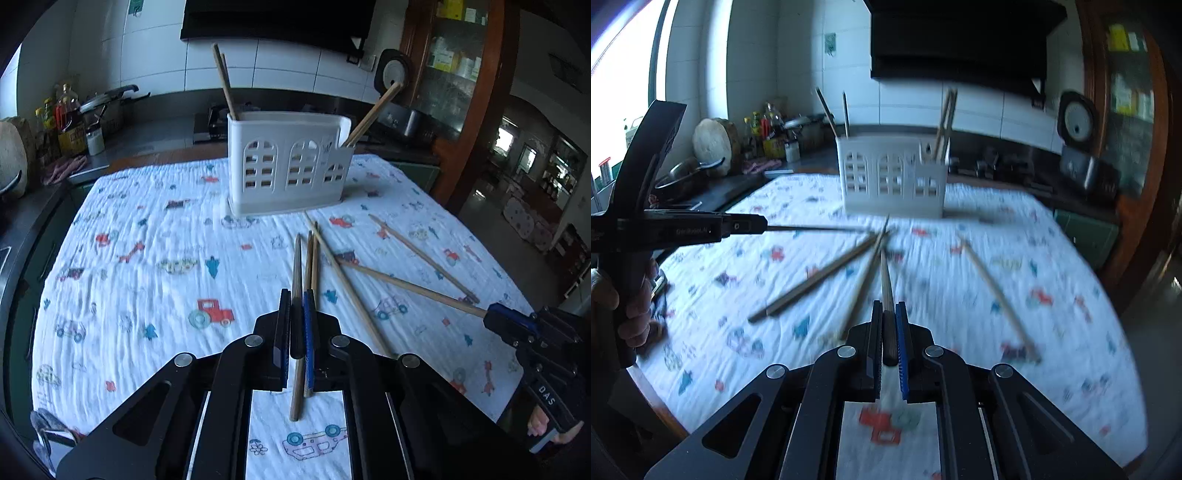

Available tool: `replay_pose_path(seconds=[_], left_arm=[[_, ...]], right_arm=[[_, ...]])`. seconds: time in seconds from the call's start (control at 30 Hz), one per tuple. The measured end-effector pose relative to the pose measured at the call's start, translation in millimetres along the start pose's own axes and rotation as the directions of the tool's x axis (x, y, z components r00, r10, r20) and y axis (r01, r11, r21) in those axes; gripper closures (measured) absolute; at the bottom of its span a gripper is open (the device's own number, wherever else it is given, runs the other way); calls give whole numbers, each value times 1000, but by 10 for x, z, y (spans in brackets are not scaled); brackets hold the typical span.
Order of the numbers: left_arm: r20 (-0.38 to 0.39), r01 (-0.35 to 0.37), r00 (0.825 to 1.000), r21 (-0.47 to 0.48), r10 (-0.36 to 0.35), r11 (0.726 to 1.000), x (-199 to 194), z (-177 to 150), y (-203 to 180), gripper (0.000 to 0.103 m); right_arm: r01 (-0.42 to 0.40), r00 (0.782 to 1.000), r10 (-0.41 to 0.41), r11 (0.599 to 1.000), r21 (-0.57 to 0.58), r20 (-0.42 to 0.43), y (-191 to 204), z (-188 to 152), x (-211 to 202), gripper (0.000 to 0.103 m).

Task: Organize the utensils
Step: 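Carry the left tool's chopstick into the holder while the right tool carries its own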

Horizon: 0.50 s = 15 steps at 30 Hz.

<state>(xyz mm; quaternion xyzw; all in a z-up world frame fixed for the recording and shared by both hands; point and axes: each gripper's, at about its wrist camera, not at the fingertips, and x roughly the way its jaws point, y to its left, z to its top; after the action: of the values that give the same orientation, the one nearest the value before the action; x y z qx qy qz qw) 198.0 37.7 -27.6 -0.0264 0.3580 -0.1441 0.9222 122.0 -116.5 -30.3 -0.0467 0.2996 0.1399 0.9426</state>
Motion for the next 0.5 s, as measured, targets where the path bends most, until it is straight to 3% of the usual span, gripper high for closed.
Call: replay_pose_path(seconds=[0.17, 0.5], left_arm=[[33, 18, 999, 6, -19, 1000, -103, 339, 27, 98], [52, 39, 998, 39, -41, 998, -99, 946, -18, 98]], right_arm=[[-42, 998, 44, 998, -53, 34, -129, 590, -17, 96], [-149, 989, 148, 987, -66, -30, -380, 1617, 205, 96]])
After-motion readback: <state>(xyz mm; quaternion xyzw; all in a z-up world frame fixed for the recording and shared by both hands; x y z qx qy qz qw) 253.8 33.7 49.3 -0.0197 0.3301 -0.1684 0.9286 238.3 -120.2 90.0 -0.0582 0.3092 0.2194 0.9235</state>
